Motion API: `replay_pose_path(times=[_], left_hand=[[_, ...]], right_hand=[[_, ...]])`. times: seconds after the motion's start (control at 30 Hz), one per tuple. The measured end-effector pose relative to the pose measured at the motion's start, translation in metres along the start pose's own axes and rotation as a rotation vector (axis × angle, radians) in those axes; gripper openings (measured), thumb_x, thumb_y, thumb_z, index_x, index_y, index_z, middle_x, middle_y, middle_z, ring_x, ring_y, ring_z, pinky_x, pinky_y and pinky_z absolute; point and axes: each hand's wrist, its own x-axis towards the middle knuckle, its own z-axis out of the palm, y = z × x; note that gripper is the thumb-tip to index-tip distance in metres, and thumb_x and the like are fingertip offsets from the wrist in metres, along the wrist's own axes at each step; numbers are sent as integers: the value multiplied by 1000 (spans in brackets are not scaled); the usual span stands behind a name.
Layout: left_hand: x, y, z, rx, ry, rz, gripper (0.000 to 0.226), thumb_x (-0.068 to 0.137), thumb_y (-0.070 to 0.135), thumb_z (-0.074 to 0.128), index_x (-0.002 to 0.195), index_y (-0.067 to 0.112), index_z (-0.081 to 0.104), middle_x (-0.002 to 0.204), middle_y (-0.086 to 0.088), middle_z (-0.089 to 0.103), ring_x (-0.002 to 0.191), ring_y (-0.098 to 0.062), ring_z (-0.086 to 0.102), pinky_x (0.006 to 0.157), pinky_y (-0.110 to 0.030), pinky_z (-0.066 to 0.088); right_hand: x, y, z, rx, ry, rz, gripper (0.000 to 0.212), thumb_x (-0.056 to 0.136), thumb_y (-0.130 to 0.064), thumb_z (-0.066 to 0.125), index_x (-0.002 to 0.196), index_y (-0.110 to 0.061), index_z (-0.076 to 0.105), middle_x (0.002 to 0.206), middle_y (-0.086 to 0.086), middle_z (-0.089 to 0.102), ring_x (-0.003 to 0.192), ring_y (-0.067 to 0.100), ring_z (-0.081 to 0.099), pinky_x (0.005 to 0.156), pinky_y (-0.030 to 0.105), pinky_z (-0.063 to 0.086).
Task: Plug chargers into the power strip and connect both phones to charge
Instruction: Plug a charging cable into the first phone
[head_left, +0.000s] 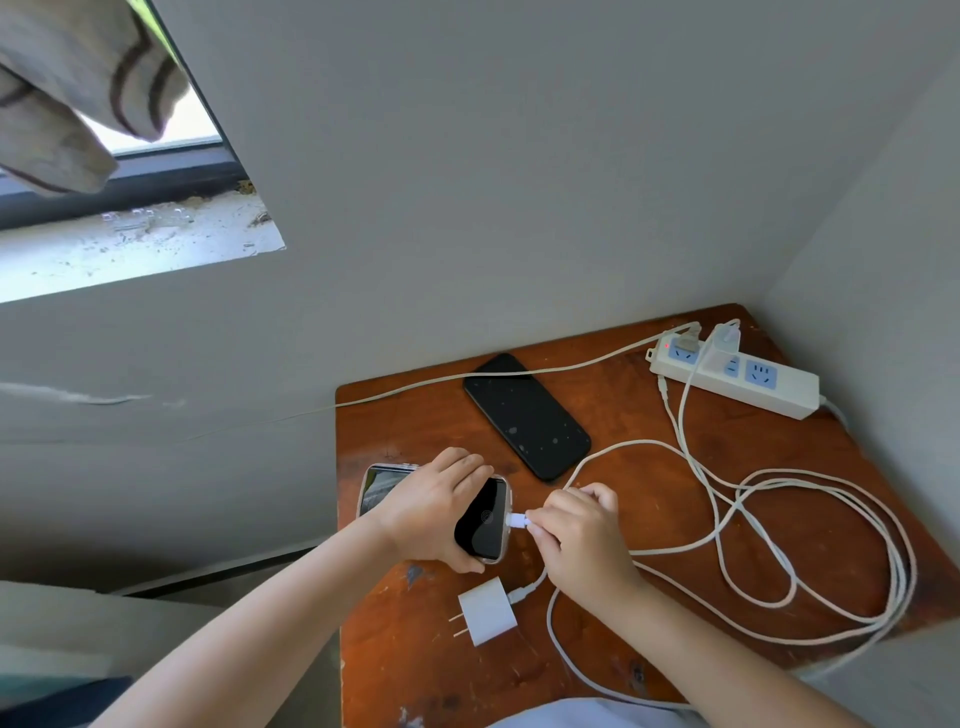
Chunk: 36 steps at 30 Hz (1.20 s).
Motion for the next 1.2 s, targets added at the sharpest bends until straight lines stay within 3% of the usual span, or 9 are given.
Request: replay_pose_path(times=[0.4,0.67,0.83,0.9,0.97,1.03,1.2], left_hand=[[2,-4,-4,22,-5,-12,89,72,56,64,140,16,25,146,-5,32,134,-22,21,109,-29,25],[21,-9,-10,246,-180,115,89,76,50,63,141,7,20,148,-13,27,134,-28,20,111,-34,20],[39,-16,-22,421,-313,218,88,77,39,68,141,3,18,148,-18,25,135,-32,20,113,-39,17],[47,-18,-25,464,-353,245,90,75,36,70,141,2,18,149,-18,25,136,-33,19,113,-40,18],[53,-18,-27,496,-395,257,91,75,35,71,141,2,17,150,-18,23,137,-33,18,112,-40,19],[57,-18,-27,525,-421,279,91,74,35,71,140,1,18,149,-18,25,136,-33,20,112,-39,20],[62,-19,-25,565,-453,315,90,75,34,71,140,2,19,149,-18,25,136,-33,20,113,-40,19]], right_hand=[[4,-6,1,-30,-6,-27,19,50,-10,88,61,-15,73,54,0,70,53,11,66,65,36,56],[-6,19,0,-91,-168,-5,21,54,-13,87,71,-16,74,66,-1,75,65,13,70,75,50,54],[-13,40,-7,-92,-228,47,23,55,-9,86,74,-13,74,71,4,75,69,20,71,74,50,54],[-13,46,-7,-120,-260,81,25,62,-10,83,85,-11,73,84,8,74,81,25,70,78,48,54],[-11,52,-3,-153,-390,199,35,85,-25,62,118,-15,58,124,11,59,118,28,52,100,45,41],[-10,62,5,-175,-504,313,48,94,-40,40,137,-21,32,149,8,30,137,25,24,113,41,23],[-10,68,22,-228,-573,306,57,93,-50,28,142,-24,15,156,7,8,143,26,0,115,48,4]])
